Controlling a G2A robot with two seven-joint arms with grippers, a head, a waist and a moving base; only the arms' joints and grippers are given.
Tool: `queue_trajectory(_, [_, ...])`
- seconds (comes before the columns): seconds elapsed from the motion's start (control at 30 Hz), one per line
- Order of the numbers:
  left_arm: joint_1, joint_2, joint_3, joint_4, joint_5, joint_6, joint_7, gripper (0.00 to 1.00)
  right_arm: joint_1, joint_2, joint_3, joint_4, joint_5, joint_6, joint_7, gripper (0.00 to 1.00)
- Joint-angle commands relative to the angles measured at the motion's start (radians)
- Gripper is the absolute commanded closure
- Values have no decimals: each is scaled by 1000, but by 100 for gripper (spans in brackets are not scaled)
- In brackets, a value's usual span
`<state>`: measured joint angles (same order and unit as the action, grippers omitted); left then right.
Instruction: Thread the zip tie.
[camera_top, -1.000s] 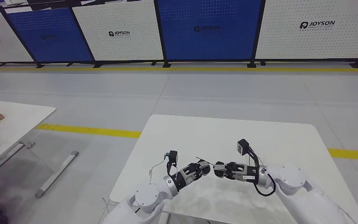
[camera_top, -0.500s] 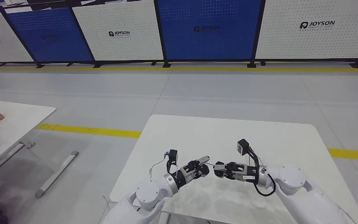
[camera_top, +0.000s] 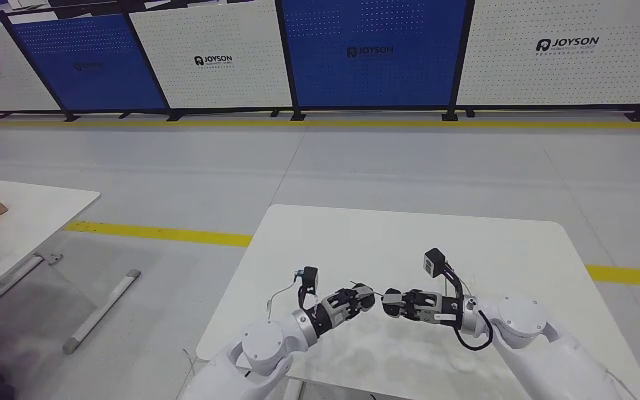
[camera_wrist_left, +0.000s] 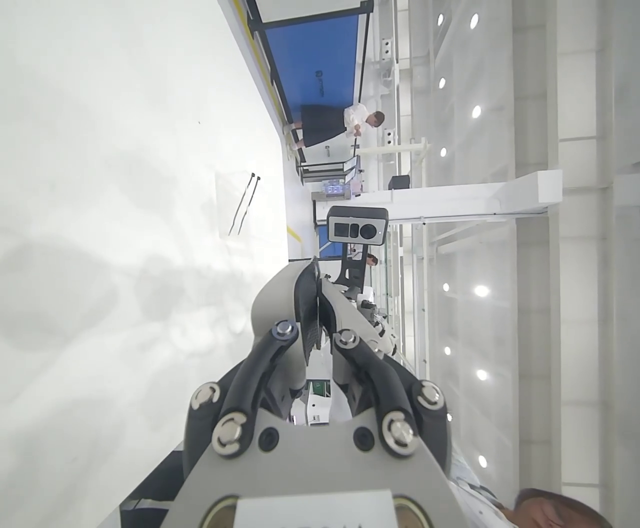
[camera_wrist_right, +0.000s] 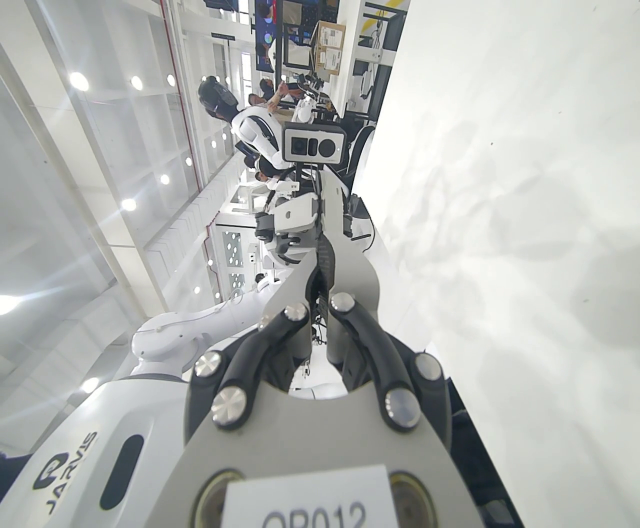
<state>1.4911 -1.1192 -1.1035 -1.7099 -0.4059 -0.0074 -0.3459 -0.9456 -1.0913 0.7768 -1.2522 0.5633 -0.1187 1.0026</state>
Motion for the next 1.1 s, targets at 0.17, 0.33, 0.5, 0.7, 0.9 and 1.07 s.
queue_trajectory(0.17, [-4, 0, 3, 2, 10, -1, -10, 100, 0, 0, 0, 0, 0, 0, 0, 100])
queue_trajectory(0.33, [-1, 0, 0, -4, 6, -2, -13, 100, -22, 1, 19, -21, -2, 1, -31, 60])
queue_trajectory(0.5, [9, 2, -9, -12, 1, -2, -15, 100, -56, 14, 70, -44, -6, -4, -34, 13])
queue_trajectory(0.7, [26, 2, -15, -20, 2, 3, 29, 100, -129, 39, 159, -85, -2, -26, -54, 0])
queue_trajectory(0.9, [29, -3, -10, -20, -17, 15, 78, 100, -191, 51, 214, -131, 38, -56, -59, 0])
queue_trajectory(1.07, [29, -3, -10, -20, -17, 15, 78, 100, -191, 51, 214, -131, 38, -56, -59, 0])
